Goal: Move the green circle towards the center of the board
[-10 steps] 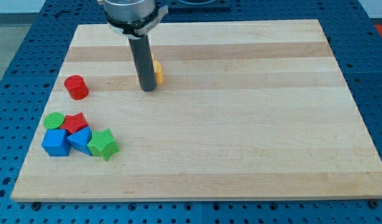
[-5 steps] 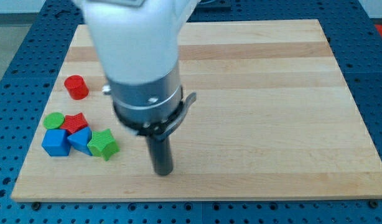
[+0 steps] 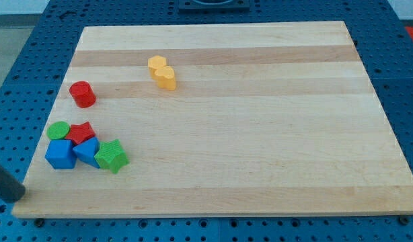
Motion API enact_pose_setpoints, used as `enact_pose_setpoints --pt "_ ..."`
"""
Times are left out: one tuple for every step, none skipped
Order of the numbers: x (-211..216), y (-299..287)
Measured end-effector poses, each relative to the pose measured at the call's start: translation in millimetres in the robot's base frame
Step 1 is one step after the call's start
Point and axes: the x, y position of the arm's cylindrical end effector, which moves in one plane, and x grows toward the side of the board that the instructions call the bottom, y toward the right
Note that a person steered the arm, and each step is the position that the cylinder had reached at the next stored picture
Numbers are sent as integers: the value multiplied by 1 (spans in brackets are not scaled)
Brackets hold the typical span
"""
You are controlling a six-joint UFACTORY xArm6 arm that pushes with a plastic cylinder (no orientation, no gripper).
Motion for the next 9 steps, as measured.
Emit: enact_pose_setpoints --pt "-24 0" --pt "-58 0" --pt "-78 2" --pt "-78 17" --pt "-78 27" --pt "-89 28" --pt "-115 28" --pt "-125 28" --pt "-125 31"
